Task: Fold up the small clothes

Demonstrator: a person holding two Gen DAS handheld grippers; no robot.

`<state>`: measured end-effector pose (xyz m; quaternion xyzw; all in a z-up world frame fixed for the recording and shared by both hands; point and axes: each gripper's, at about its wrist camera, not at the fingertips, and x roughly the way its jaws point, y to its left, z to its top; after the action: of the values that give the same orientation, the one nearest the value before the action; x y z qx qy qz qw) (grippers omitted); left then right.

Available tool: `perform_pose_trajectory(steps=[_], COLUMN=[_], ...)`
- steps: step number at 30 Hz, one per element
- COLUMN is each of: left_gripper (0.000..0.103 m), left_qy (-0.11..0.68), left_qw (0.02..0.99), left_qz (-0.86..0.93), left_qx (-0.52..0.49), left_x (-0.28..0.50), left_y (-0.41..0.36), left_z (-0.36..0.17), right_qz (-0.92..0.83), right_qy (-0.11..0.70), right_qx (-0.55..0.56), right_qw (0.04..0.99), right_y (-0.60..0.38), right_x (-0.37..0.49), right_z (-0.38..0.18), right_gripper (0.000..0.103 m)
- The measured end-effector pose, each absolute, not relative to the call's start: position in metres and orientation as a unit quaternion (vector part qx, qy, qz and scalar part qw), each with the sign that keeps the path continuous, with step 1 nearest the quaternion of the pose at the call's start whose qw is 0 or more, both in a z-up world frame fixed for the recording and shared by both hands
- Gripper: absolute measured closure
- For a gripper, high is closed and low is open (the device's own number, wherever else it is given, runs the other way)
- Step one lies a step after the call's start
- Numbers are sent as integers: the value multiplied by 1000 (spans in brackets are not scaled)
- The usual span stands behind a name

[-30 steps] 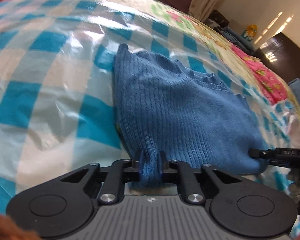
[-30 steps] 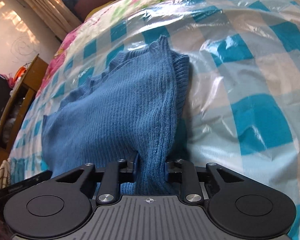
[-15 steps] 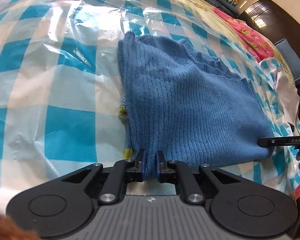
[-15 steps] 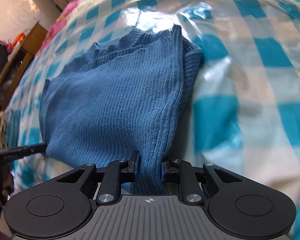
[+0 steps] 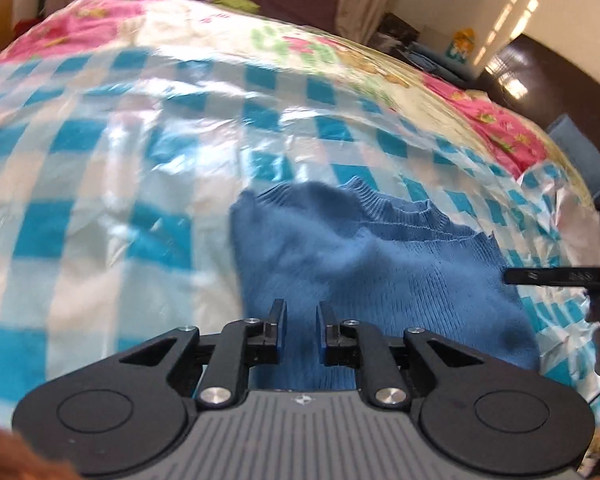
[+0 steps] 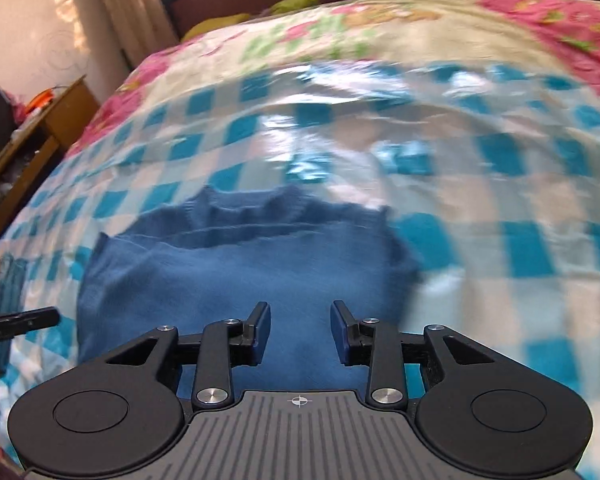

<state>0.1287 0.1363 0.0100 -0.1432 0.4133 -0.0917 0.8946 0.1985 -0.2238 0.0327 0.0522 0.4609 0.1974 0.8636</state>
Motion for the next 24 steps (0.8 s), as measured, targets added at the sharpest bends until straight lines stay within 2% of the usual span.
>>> perform_pose_trajectory(steps=[4, 6, 9, 11, 12, 13, 14, 16, 24], left_gripper=[74, 73, 73, 73, 74, 76, 81, 87, 90], left_qy=[411, 415, 425, 424, 422, 419, 415, 407, 357], left_qw=[903, 904, 900, 901, 902, 903, 905, 908, 928], left_qz=[-81, -64, -52, -54, -54, -52, -50, -45, -31], left_qx=[-97, -86, -84, -78, -76, -75, -76, -91, -104], left_x=[153, 163, 173, 173, 172, 171, 171, 171, 182], left_y=[118, 114, 118, 118, 118, 119, 121, 126, 138], left_z=[-1, -9, -24, -27, -26, -25, -23, -19, 5], right_qz=[220, 225, 227, 224, 224, 222, 222, 222, 221], right_qy=[479, 487, 488, 483, 478, 472, 470, 472, 414], right_qx=[75, 76, 52, 20, 2, -13, -14, 20, 91], right_qw=[847, 840, 841, 846, 850, 853, 854, 853, 878], right_y=[-185, -169, -149, -139, -136, -134, -136, -146, -162], right_x=[222, 228, 237, 236, 234, 232, 231, 233, 233], right_z=[9, 0, -10, -15, -16, -16, -15, -12, 22], right_gripper=[63, 61, 52, 52, 58, 69, 75, 97, 100])
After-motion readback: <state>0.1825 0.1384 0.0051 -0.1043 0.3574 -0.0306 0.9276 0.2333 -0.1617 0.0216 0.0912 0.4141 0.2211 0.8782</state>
